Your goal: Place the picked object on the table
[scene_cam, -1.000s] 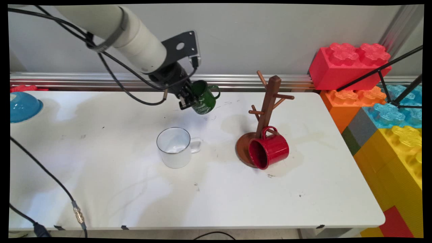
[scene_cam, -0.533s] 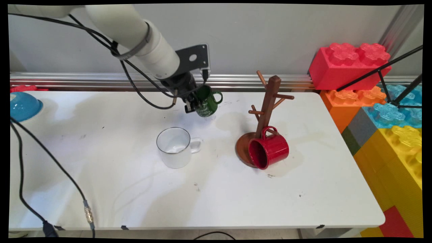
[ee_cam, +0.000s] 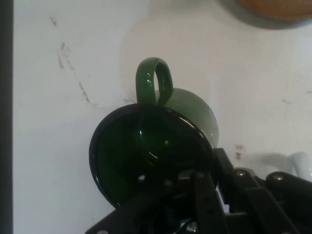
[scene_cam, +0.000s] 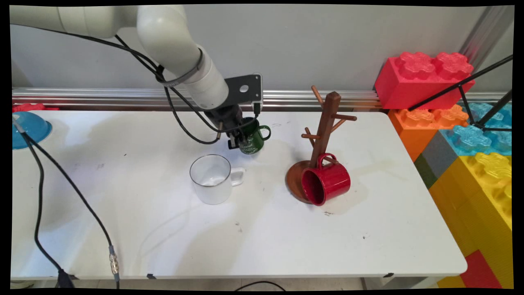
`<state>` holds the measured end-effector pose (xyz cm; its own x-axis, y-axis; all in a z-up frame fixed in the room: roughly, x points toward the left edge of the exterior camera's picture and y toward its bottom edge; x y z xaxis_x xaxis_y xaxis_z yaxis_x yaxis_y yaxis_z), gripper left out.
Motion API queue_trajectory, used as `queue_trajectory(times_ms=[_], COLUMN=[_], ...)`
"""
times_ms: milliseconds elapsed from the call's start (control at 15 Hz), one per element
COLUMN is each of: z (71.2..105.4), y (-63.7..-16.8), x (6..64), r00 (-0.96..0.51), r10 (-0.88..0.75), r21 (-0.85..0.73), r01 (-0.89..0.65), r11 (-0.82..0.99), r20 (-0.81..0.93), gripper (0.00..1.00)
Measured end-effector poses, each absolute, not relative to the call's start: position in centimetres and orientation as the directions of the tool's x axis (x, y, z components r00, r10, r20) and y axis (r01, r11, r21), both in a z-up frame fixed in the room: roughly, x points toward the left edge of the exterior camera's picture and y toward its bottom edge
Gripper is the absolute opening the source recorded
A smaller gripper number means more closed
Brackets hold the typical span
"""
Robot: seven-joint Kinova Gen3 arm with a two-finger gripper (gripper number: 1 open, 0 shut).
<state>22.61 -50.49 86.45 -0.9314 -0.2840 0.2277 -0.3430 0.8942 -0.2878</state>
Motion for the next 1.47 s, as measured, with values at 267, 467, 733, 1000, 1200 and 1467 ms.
queue_trajectory(times_ms=[267,467,733,1000,1200,1467], z=[85.2,84.6,83.9,83.4,83.1,82.7], y=[-50.7,-50.7,-50.6,-50.4,-50.4,-50.4], x=[22.3,22.0,21.6,21.4,21.1,20.7], r00=[-0.937,-0.939,-0.941,-0.943,-0.945,-0.945], r10=[-0.285,-0.287,-0.286,-0.283,-0.276,-0.270], r21=[-0.273,-0.264,-0.254,-0.250,-0.250,-0.251], r01=[-0.333,-0.330,-0.326,-0.321,-0.314,-0.311], r11=[0.902,0.906,0.911,0.914,0.916,0.917], r20=[0.201,0.190,0.181,0.175,0.174,0.185], gripper=[0.00,0.00,0.00,0.00,0.00,1.00])
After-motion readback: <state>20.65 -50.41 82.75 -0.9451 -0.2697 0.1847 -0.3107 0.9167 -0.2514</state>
